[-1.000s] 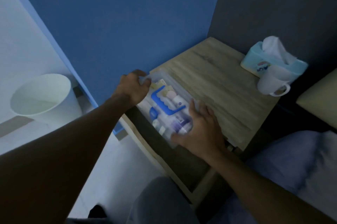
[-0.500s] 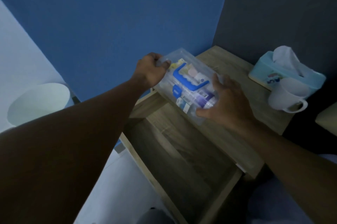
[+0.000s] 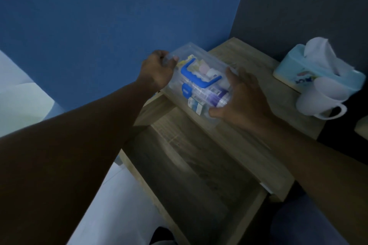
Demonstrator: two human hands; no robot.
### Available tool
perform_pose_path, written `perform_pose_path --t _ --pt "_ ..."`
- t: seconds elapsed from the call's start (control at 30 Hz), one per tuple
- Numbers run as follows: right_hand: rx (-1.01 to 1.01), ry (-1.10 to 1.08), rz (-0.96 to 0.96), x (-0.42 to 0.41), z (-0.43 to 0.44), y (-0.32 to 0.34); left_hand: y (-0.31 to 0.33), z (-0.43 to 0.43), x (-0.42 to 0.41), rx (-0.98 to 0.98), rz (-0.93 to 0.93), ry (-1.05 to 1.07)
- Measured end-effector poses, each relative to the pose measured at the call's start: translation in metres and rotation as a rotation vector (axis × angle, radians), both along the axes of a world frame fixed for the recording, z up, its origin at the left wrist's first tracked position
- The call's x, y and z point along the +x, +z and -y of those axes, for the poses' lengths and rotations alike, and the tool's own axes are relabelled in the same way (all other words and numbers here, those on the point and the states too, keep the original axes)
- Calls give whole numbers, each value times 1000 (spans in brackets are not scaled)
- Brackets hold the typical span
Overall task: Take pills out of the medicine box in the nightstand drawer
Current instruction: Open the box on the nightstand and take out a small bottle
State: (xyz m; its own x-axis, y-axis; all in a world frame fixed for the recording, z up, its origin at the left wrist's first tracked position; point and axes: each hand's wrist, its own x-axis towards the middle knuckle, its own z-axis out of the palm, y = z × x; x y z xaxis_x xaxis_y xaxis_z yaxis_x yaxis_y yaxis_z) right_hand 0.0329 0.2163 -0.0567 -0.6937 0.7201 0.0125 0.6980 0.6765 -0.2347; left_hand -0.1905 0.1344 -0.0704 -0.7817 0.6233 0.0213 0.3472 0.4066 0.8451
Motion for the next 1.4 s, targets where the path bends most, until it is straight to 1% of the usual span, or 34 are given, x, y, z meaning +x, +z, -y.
perform_pose_path --t 0.13,0.2,0.3,0.4,0.53,0.67,0.8,0.97,1.07,1.13,1.27,1.33,1.4 --pt "-59 33 33 1 3 10 6 -3 10 -68 28 -6" --pt "-89 50 -10 5 7 13 7 1 22 -73 55 25" --pt "-59 71 -103 16 12 10 0 13 43 -16 116 107" --pt "-52 113 -107 28 16 4 -11 22 62 4 242 152" --pt "-51 130 -89 30 20 0 -16 24 81 92 573 151" --pt "-69 124 -33 24 18 6 -18 21 83 163 652 183" --pt "-94 105 -22 22 16 9 -19 20 83 152 675 218" --pt "-66 96 -18 20 17 7 -21 24 86 264 692 278" --pt "-34 93 -22 20 16 6 -22 27 86 282 709 267" --pt "21 97 3 20 16 4 -23 31 85 292 725 256" --pt "82 77 56 15 16 3 -35 40 88 262 706 203" --pt "106 67 66 13 15 3 -40 43 92 235 646 157" --pt "129 57 75 12 13 4 -40 46 95 161 485 110"
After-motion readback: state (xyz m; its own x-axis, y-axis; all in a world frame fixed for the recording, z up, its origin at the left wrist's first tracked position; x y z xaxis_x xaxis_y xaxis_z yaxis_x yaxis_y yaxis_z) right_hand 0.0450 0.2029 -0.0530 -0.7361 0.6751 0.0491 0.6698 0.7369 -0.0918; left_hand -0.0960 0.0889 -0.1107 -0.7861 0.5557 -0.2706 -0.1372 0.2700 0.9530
